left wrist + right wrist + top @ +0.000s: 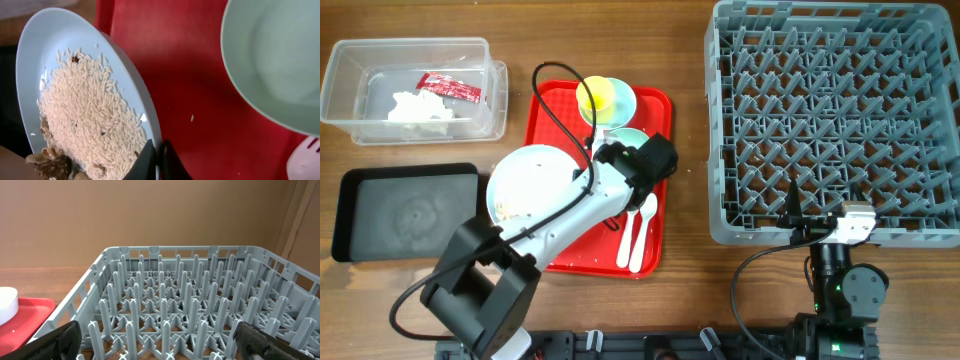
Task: Sort waste into correct bins and load items into the dishwasher rack
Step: 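Lift the plate and carry it over the black tray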
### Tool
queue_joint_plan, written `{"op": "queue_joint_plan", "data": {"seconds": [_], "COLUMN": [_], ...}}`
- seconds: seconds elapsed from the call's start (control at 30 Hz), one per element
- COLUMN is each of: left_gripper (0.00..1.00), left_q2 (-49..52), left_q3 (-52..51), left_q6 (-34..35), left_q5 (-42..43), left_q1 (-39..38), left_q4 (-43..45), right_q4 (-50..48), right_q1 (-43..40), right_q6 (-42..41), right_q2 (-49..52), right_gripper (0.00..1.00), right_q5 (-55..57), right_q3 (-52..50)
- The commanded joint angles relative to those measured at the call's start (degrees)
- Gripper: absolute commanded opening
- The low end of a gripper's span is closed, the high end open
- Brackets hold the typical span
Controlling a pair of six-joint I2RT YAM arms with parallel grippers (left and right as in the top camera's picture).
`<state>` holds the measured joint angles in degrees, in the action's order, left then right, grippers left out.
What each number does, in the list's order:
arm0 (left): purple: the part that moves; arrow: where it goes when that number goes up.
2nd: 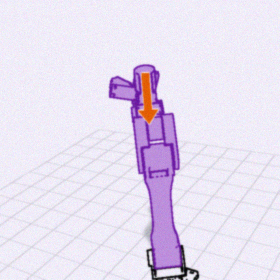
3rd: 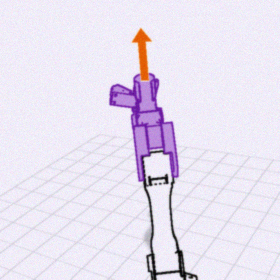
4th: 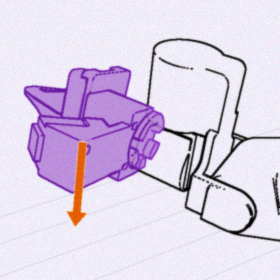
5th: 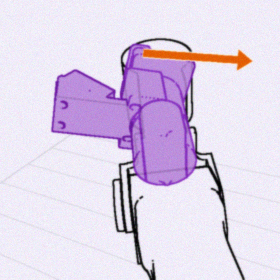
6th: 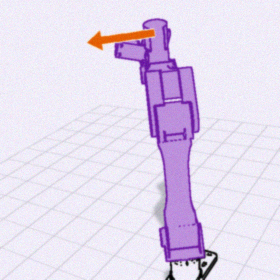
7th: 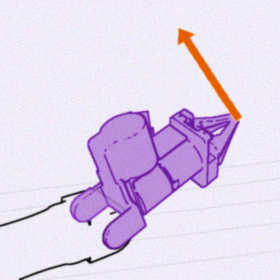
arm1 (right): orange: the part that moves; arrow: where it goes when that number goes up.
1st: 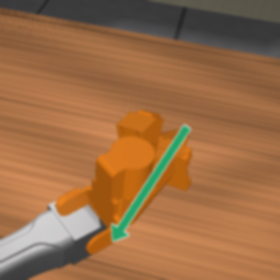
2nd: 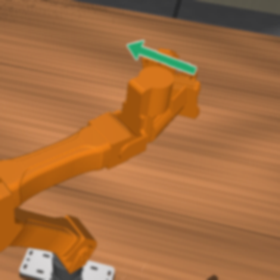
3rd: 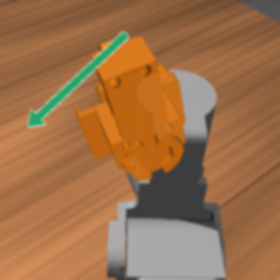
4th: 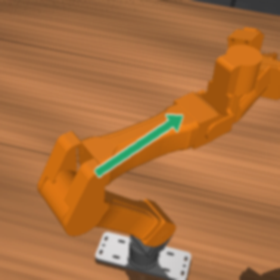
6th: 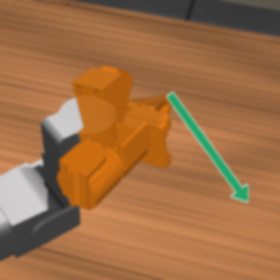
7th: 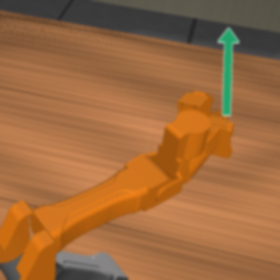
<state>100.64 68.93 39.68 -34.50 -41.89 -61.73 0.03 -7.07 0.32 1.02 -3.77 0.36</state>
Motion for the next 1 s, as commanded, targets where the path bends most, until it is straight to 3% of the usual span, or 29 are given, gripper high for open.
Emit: {"op": "queue_joint_plan", "data": {"seconds": [0.0,0.4,0.57,0.73,0.87,0.97], "left_gripper": [0.04,0.04,0.04,0.04,0.04,0.04], "left_q2": [0.61,-2.10,-4.66,-4.76,-4.76,-4.98], "left_q3": [2.80,3.96,3.96,3.96,3.96,3.96], "left_q6": [-1.84,-2.03,-8.07,-9.29,-9.29,-9.27], "left_q5": [-5.07,-4.98,-3.93,-3.89,-0.68,7.10], "left_q1": [2.99,22.62,28.65,35.15,40.09,45.13], "left_q4": [-0.87,6.38,12.81,17.11,20.11,21.94], "right_q4": [-0.11,-0.11,-0.11,-0.11,-0.11,-0.11], "right_q1": [-0.31,-0.31,-0.31,-0.31,-0.31,-0.31], "right_q6": [0.83,0.81,0.81,0.81,0.81,0.81], "right_q2": [-0.22,-0.22,-0.22,-0.22,-0.22,-0.22], "right_gripper": [1.00,1.00,1.00,1.00,1.00,1.00], "right_q5": [0.74,0.74,0.74,0.74,0.72,0.74], "right_q3": [-0.07,-0.07,-0.07,-0.07,-0.07,-0.07]}}
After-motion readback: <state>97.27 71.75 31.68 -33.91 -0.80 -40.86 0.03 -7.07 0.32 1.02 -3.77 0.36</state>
